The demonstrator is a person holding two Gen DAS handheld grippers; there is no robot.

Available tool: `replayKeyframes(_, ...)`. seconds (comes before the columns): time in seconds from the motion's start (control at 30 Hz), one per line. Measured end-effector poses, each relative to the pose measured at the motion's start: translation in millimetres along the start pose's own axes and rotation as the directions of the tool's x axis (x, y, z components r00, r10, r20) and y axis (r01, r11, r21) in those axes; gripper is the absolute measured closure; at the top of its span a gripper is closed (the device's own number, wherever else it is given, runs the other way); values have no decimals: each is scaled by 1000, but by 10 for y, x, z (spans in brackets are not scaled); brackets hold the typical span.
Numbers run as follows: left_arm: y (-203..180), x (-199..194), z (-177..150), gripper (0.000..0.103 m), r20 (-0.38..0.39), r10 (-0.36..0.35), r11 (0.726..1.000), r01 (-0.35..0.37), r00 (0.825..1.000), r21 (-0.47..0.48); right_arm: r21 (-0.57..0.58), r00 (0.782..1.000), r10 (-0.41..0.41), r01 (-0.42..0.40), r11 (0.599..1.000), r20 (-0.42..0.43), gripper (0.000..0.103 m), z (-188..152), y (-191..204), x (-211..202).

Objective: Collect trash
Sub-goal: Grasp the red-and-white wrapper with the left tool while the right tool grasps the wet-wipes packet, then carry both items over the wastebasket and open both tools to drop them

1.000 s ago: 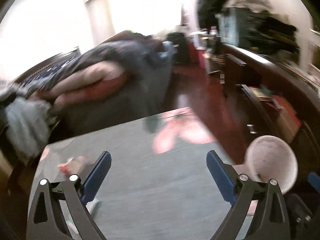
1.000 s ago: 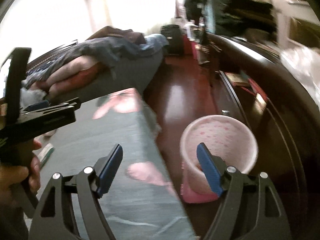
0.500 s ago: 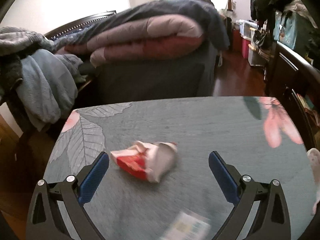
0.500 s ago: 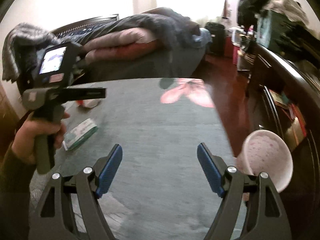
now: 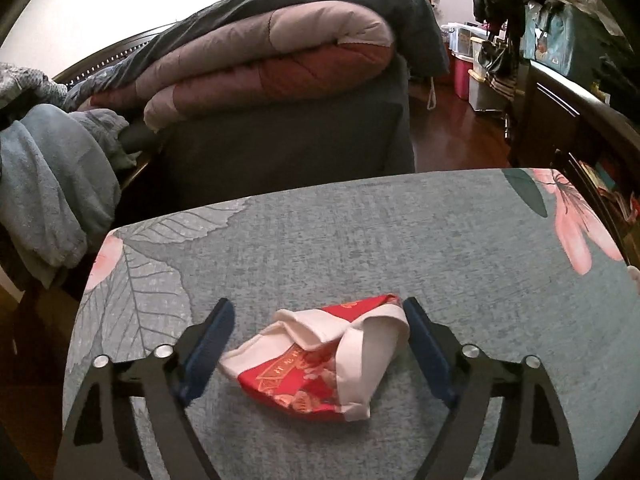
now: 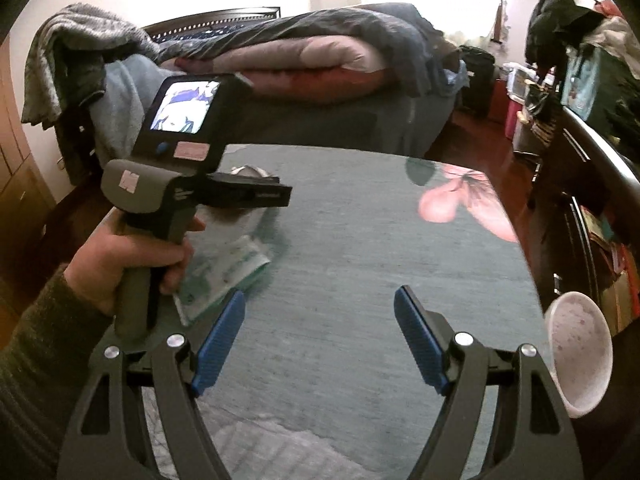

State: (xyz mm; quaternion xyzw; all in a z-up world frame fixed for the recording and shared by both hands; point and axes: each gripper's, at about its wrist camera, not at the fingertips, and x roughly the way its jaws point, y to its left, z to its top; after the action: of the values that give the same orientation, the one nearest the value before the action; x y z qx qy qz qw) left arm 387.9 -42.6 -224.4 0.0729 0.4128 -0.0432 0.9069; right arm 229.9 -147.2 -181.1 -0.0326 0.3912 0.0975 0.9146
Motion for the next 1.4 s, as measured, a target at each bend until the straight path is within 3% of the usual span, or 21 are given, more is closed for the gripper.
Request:
replayKeyframes(0.03, 9, 5, 11, 36, -6, -22, 1000, 22, 1000, -7, 1, 1000, 4, -4, 1000, -5, 25, 6, 35, 29)
replayKeyframes(0.2, 92, -35, -15, 38, 2, -43, 999, 43, 999, -22, 33, 998, 47, -46, 998, -45, 25, 43, 154, 180)
replayKeyframes(0.47, 643, -506, -33, 38, 86, -18, 987, 32, 996, -158, 105, 982, 141, -128, 986, -125, 25, 124, 448, 527)
replayKeyframes(0.7, 905, -805, -145, 37, 121, 22, 987, -3, 992, -159, 98, 985, 67, -51, 994, -158, 24, 166, 760, 816)
replayKeyframes(0.77, 967, -840, -179, 37, 121, 19, 986, 1, 992, -168, 85, 989, 36, -24, 996, -143, 28, 164, 807, 827)
replayKeyframes(0.87, 1033, -873, -211, 37, 124, 21, 985, 1, 992, -175, 52, 992, -19, 25, 998, -126, 51, 170, 846, 835)
replayKeyframes(0.93, 1045, -889, -227, 37, 126, 28, 984, -5, 992, -178, 56, 992, -7, 14, 998, -125, 56, 164, 818, 820)
replayKeyframes(1.4, 859, -1272, -263, 37, 164, 32, 984, -2, 986, -176, 135, 997, 62, -54, 989, -51, 59, -75, 335, 161)
